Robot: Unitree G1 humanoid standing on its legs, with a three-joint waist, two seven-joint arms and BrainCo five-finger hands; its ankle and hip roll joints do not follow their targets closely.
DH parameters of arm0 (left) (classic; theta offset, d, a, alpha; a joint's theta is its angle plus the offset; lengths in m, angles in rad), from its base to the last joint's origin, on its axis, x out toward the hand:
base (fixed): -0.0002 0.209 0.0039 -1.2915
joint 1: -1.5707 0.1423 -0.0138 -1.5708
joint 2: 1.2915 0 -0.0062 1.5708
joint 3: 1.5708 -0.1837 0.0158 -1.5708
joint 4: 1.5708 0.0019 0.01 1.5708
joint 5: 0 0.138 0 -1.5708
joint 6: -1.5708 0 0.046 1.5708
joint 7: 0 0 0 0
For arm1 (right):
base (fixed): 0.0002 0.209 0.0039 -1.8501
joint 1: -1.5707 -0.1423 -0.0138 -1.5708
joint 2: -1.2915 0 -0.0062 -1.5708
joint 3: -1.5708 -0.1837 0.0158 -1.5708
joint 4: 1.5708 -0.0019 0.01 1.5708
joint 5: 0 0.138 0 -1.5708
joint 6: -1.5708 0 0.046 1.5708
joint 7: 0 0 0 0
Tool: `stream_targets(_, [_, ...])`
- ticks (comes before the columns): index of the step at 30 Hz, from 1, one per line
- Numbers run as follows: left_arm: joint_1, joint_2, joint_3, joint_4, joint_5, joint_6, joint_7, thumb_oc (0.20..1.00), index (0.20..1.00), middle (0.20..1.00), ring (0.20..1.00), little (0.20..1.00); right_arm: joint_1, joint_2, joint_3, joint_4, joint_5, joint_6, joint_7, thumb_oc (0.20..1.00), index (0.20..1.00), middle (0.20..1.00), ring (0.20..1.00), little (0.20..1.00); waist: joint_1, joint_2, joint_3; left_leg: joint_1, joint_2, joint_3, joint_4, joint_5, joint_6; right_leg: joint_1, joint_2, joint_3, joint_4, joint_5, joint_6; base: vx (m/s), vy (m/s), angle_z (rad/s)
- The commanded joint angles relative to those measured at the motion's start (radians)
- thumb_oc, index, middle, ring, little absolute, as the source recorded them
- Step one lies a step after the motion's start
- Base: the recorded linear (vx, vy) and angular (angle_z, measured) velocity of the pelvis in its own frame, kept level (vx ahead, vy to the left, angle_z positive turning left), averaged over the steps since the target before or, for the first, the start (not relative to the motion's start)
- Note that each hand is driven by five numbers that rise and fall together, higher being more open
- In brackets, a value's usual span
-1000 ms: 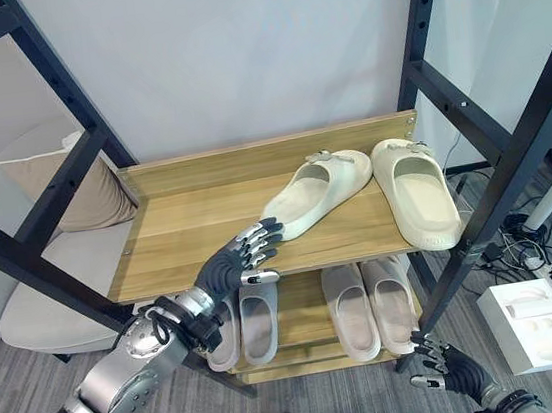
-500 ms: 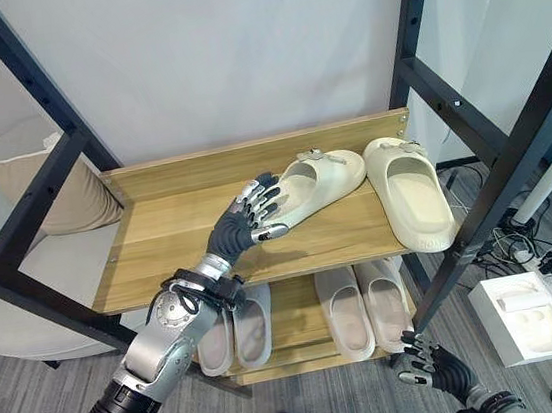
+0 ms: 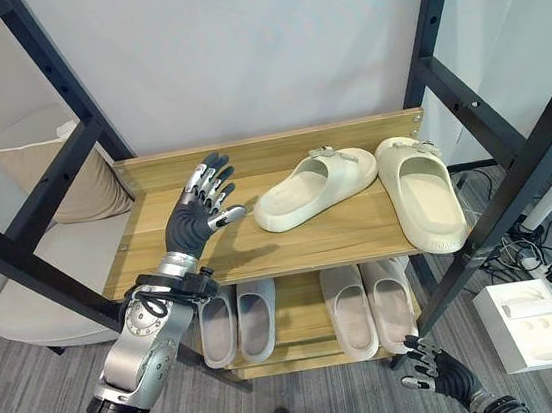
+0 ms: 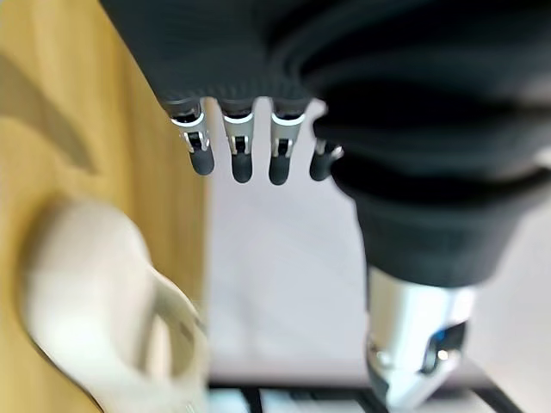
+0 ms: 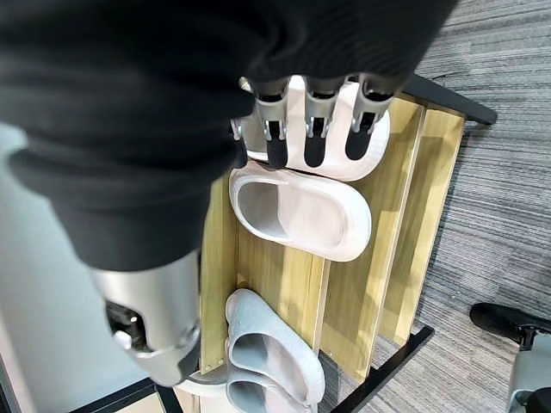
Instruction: Arrange the slippers neatly on the shoe rack.
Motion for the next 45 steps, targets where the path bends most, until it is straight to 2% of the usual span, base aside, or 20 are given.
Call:
stream_targets(1, [-0.155, 0.008, 0.039, 0.055, 0.084, -0.052, 0.023, 1.000, 1.000, 1.000, 1.000, 1.000, -0.046, 0.013, -0.027, -0.048, -0.016, -0.043, 0.002, 1.000, 1.000, 1.000, 1.000, 1.000, 0.007, -0.023, 0.032, 0.148, 0.015, -0.002, 0.001, -0.187, -0.019, -0.109, 0.000, -0.038, -0.001, 0.059, 0.015, 0.03, 0.012, 0.00])
stream_targets(5, [-0.259, 0.020, -0.001, 0.211, 0.200, -0.037, 0.052, 1.000, 1.000, 1.000, 1.000, 1.000, -0.056, 0.007, -0.019, -0.045, -0.020, -0.041, 0.001, 1.000, 1.000, 1.000, 1.000, 1.000, -0.013, -0.023, 0.030, 0.152, 0.015, 0.012, 0.001, -0.190, -0.021, -0.114, 0.000, -0.029, -0.001, 0.062, 0.019, 0.03, 0.015, 0.00])
stream_targets(11, [-0.357, 0.034, -0.047, 0.349, 0.278, -0.019, 0.075, 1.000, 1.000, 1.000, 1.000, 1.000, -0.058, 0.000, -0.016, -0.044, -0.030, -0.041, -0.003, 1.000, 1.000, 1.000, 1.000, 1.000, -0.032, -0.024, 0.031, 0.154, 0.017, 0.021, 0.001, -0.193, -0.023, -0.121, 0.001, -0.020, -0.001, 0.065, 0.021, 0.01, 0.004, -0.10])
stream_targets(21, [-0.334, 0.019, -0.095, 0.322, 0.287, 0.006, 0.026, 1.000, 1.000, 1.000, 1.000, 1.000, -0.061, 0.012, -0.017, -0.036, -0.024, -0.034, -0.001, 1.000, 1.000, 1.000, 1.000, 1.000, -0.038, -0.022, 0.030, 0.157, 0.018, 0.031, 0.001, -0.197, -0.020, -0.124, 0.001, -0.009, -0.001, 0.066, 0.022, 0.01, -0.001, -0.05])
stream_targets(22, [-0.278, 0.028, -0.100, 0.267, 0.262, 0.019, -0.012, 1.000, 1.000, 1.000, 1.000, 1.000, -0.062, 0.015, -0.025, -0.037, -0.021, -0.026, 0.004, 1.000, 1.000, 1.000, 1.000, 1.000, -0.032, -0.020, 0.031, 0.157, 0.017, 0.029, 0.001, -0.196, -0.019, -0.123, 0.001, -0.010, -0.001, 0.064, 0.020, -0.01, -0.001, -0.05])
stream_targets(26, [-0.206, 0.059, -0.103, 0.190, 0.180, 0.036, -0.054, 1.000, 1.000, 1.000, 1.000, 1.000, -0.060, 0.013, -0.028, -0.048, -0.023, -0.016, 0.011, 1.000, 1.000, 1.000, 1.000, 1.000, -0.025, -0.017, 0.031, 0.156, 0.017, 0.024, 0.001, -0.196, -0.017, -0.121, 0.001, -0.015, -0.001, 0.064, 0.018, 0.00, 0.000, -0.02])
stream_targets(34, [-0.016, 0.247, -0.117, -0.042, -0.035, 0.087, -0.156, 1.000, 1.000, 1.000, 1.000, 1.000, -0.037, -0.015, -0.027, -0.076, 0.001, 0.008, 0.047, 1.000, 1.000, 1.000, 1.000, 1.000, -0.008, -0.009, 0.030, 0.155, 0.015, 0.018, 0.001, -0.194, -0.015, -0.121, 0.002, -0.019, -0.001, 0.067, 0.018, 0.00, 0.000, 0.00])
stream_targets(36, [-0.004, 0.269, -0.142, -0.091, -0.103, 0.094, -0.164, 1.000, 1.000, 1.000, 1.000, 1.000, -0.037, -0.027, -0.017, -0.081, 0.008, 0.009, 0.053, 1.000, 1.000, 1.000, 1.000, 1.000, -0.006, -0.009, 0.031, 0.155, 0.015, 0.015, 0.001, -0.192, -0.015, -0.120, 0.002, -0.021, -0.001, 0.066, 0.018, 0.00, 0.000, 0.00])
stream_targets(39, [-0.013, 0.268, -0.161, -0.111, -0.126, 0.097, -0.161, 1.000, 1.000, 1.000, 1.000, 1.000, -0.040, -0.032, -0.010, -0.080, 0.012, 0.008, 0.055, 1.000, 1.000, 1.000, 1.000, 1.000, -0.004, -0.009, 0.031, 0.155, 0.014, 0.012, 0.001, -0.192, -0.014, -0.118, 0.003, -0.023, -0.001, 0.066, 0.018, 0.00, 0.000, 0.00])
stream_targets(45, [-0.185, 0.093, -0.290, -0.060, -0.150, 0.102, -0.113, 1.000, 1.000, 1.000, 1.000, 1.000, -0.059, -0.030, 0.006, -0.071, 0.021, 0.003, 0.040, 1.000, 1.000, 1.000, 1.000, 1.000, -0.017, -0.017, 0.036, 0.150, 0.012, 0.008, 0.001, -0.189, -0.011, -0.122, 0.003, -0.022, -0.001, 0.068, 0.018, -0.01, -0.004, 0.08])
